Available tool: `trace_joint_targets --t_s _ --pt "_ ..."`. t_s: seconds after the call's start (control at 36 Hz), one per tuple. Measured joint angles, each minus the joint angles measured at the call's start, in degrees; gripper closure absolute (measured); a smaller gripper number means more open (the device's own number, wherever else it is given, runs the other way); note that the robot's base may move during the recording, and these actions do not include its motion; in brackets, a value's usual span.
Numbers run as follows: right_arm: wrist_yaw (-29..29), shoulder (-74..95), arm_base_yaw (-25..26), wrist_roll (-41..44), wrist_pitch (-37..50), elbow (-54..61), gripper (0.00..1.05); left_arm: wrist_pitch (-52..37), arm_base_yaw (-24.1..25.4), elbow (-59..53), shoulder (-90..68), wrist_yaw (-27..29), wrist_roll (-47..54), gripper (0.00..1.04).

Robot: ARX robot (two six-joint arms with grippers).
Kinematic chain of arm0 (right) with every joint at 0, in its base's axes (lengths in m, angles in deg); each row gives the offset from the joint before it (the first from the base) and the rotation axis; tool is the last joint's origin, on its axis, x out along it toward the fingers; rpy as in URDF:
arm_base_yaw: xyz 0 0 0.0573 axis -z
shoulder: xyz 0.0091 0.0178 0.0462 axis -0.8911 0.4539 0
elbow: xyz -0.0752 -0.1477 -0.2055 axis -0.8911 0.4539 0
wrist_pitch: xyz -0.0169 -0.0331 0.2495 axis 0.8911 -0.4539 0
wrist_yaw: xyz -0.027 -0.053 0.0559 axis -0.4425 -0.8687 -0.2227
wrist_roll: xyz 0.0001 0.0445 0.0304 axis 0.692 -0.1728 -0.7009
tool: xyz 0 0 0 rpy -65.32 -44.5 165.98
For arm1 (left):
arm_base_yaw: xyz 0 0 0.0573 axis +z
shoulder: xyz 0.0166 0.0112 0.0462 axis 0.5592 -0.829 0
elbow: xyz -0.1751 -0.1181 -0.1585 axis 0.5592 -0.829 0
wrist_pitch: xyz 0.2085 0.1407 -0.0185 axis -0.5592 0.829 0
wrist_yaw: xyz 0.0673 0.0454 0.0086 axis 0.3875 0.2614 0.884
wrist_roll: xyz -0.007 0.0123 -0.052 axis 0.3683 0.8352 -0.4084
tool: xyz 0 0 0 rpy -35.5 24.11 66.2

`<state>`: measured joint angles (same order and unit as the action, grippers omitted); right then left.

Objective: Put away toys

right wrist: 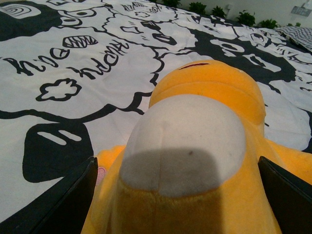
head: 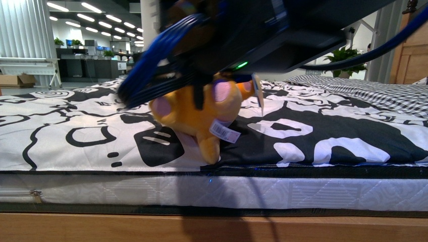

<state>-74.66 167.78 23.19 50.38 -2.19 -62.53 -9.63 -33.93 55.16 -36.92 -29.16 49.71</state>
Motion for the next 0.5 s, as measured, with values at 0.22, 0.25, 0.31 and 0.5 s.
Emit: trace_joint_targets --t_s 0.22,0.25,0.31,0.5 --pt "-0.68 0.02 0.96 0.63 -0.11 0.98 0.06 0.0 0.0 0.0 0.0 0.0 0.0 0.06" --pt "-0.66 0.02 1.16 0.66 -0.09 1.36 0.06 0.02 0.0 0.0 0.0 0.0 0.0 0.06" --pt "-0.59 0.0 1.51 0.7 0.02 2.23 0.06 0.0 0.0 0.0 0.0 0.0 0.0 0.06" --pt "-1.49 -1.09 2.38 0.48 3.1 5.84 0.15 0.0 0.0 0.0 0.0 0.0 0.0 0.06"
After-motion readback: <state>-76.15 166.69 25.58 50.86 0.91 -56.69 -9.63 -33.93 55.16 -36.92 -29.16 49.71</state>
